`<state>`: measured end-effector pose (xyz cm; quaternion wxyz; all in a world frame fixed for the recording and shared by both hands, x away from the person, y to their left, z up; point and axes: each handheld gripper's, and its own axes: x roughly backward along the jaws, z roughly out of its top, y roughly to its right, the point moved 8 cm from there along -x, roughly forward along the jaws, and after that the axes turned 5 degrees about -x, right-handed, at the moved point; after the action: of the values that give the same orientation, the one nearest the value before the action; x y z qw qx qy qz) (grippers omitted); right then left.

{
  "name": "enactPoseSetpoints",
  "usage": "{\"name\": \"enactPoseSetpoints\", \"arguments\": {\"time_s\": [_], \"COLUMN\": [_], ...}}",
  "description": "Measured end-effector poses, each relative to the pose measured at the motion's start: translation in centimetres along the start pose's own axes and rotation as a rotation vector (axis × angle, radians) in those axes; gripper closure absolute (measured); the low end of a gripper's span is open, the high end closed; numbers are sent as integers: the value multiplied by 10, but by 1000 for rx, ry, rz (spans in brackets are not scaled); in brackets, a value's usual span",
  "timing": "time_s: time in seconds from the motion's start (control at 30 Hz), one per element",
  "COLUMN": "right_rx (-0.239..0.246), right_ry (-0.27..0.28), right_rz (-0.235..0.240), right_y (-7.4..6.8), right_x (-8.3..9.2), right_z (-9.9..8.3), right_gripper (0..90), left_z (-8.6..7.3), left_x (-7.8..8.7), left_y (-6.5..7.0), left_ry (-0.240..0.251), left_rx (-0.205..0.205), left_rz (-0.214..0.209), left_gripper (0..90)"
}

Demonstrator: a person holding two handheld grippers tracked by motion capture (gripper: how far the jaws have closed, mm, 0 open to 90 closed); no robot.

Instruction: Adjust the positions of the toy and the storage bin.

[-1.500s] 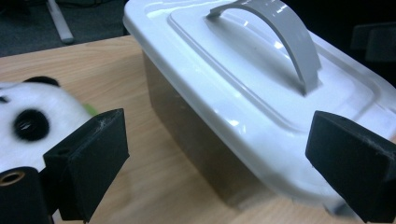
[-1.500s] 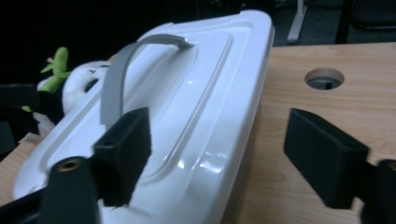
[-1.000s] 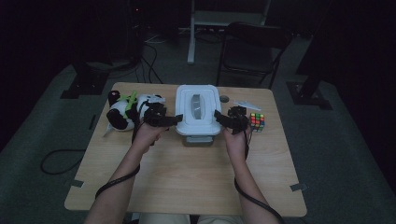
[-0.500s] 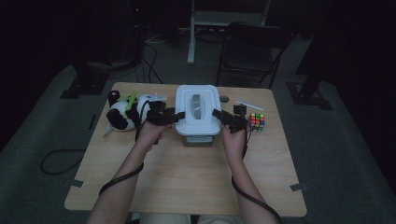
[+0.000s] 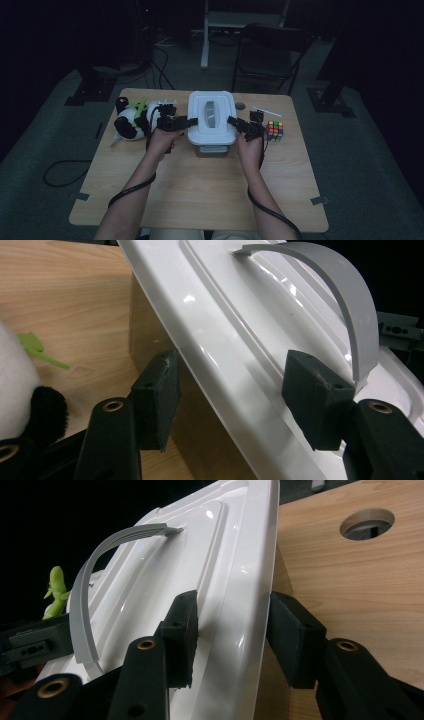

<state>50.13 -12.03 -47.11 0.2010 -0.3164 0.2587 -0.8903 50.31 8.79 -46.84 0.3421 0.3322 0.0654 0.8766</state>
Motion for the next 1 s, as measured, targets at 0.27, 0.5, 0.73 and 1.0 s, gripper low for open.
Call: {"name": "enactPoseSetpoints", "arguments": {"time_s": [0.27, 0.5, 0.73, 1.0], "right_rx": [3, 35, 47, 125], "right_ry": [0, -3, 6, 12], "right_rz": [-17, -46, -36, -71], "right_y": [-3, -6, -6, -10], "right_x": [9, 21, 43, 70], "right_z": [-6, -13, -29, -49], "right_gripper": [588, 602, 601, 600], "left_z": [-6, -14, -22, -40], "left_x": [3, 10, 16, 28], "left_y": [3, 12, 23, 43], "left_ry": [2, -30, -60, -73], "left_rx": [59, 41, 16, -9], "left_rz": [-61, -80, -111, -151], "left_gripper": [460, 459, 457, 457]}}
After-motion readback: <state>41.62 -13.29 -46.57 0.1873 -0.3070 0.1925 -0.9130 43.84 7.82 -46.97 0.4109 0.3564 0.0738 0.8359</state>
